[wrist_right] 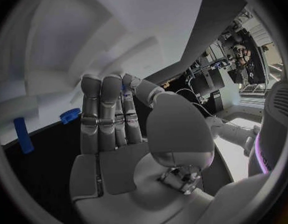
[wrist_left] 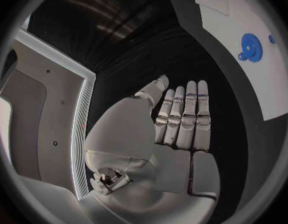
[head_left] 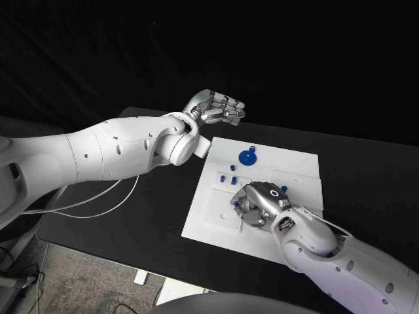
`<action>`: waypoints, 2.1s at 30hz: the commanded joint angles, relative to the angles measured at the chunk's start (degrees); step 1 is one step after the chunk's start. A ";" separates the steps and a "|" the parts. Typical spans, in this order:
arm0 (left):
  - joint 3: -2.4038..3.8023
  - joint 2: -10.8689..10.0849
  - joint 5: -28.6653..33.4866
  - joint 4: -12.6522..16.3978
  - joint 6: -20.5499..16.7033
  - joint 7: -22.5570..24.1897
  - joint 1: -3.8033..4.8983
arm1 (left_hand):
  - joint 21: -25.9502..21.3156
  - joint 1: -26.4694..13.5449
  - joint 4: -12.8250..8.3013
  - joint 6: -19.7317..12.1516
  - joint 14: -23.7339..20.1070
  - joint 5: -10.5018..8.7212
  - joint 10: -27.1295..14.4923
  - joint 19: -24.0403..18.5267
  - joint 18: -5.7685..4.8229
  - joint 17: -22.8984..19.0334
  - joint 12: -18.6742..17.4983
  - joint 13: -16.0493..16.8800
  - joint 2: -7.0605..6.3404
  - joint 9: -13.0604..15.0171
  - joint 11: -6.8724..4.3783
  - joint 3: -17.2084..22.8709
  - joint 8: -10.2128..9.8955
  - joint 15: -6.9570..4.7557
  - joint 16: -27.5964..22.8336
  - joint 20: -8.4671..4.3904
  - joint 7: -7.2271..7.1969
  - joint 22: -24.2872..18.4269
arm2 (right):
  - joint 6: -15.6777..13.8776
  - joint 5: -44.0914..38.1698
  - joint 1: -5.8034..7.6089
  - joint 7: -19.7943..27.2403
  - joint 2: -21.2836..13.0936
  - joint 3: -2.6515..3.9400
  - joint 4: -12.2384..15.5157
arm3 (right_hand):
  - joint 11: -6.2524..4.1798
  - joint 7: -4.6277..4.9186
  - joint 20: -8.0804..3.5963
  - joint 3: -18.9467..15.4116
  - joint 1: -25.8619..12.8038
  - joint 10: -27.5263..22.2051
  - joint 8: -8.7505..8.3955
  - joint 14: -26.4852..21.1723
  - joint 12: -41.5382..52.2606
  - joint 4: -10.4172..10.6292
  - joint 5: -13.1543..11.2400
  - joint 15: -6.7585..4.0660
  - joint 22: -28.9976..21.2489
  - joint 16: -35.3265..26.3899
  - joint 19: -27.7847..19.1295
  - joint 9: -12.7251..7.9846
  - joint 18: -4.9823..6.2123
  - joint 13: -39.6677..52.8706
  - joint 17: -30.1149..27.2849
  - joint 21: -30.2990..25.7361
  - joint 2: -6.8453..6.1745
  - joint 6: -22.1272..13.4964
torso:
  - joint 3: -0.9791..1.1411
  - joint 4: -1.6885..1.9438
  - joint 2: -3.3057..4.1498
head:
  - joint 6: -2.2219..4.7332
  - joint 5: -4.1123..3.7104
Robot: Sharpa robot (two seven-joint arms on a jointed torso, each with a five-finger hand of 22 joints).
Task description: Assemble the parts on the task board
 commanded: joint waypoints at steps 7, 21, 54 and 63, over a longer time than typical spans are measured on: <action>0.05 -0.09 -0.14 0.15 0.67 0.01 0.02 | -0.31 0.11 0.24 -0.36 -0.45 -0.05 -0.35 -0.22 0.31 -0.08 -0.01 -0.01 -0.30 -0.03 -0.03 -0.23 -0.14 0.16 -0.23 0.12 -0.01 0.07 | -0.98 3.36 -0.51 1.21 -0.65 -0.44 0.01 | 2.71 1.16 2.15 -10.37 -0.78 -9.65 0.27 -0.36 -0.15 2.02 0.34 1.91 -0.74 -0.33 -0.04 -0.26 2.40 -0.12 -0.91 -6.08 -1.78 -5.12 | 0.04 -0.02 0.01 | 0.17 -0.17; 0.05 -0.21 -0.14 0.19 0.74 -0.07 0.02 | -0.31 0.11 0.24 -0.36 -0.45 -0.05 -0.35 -0.22 0.31 -0.08 -0.01 -0.01 -0.30 -0.03 -0.03 -0.23 -0.14 0.16 -0.23 0.12 -0.01 0.07 | -5.64 5.59 -0.51 1.21 -2.30 -0.11 2.79 | 3.57 1.41 3.11 -16.47 2.33 -13.06 0.23 -0.60 -0.18 3.87 2.29 2.54 -3.28 -0.10 0.92 -0.33 4.04 -0.15 -2.99 -11.58 -1.83 -7.41 | 0.04 0.00 0.01 | 0.48 -0.61; 0.06 -0.92 0.92 0.11 0.02 0.76 0.04 | -0.75 -0.08 0.42 -0.17 -0.31 -0.08 -0.10 0.07 0.30 -0.07 0.00 0.00 -0.44 -0.03 -0.11 -0.38 -0.07 0.13 -0.23 0.11 -0.11 0.26 | 15.62 12.18 5.39 -5.12 -13.15 12.88 7.31 | 3.63 2.26 3.09 -23.41 3.06 -13.18 0.25 -0.28 -0.10 7.70 2.23 2.66 0.42 3.29 2.84 -0.40 3.43 -0.10 -3.11 -6.17 -1.26 -12.63 | -0.05 -0.47 -0.06 | 3.40 -10.02; 0.06 -0.92 1.32 0.14 0.11 0.70 0.03 | -0.76 -0.10 0.43 -0.17 -0.31 -0.08 -0.09 0.08 0.30 -0.07 0.01 0.00 -0.44 -0.03 -0.11 -0.39 -0.07 0.13 -0.23 0.12 -0.11 0.26 | 19.27 8.16 5.42 -5.86 -11.97 12.31 5.87 | 3.86 0.64 3.38 -26.41 5.62 -14.44 0.25 -0.56 -0.16 11.43 0.50 2.85 -0.05 3.47 2.90 -0.40 3.77 -0.14 -3.67 -7.61 -2.02 -12.99 | -0.04 -0.39 -0.02 | 3.20 -10.48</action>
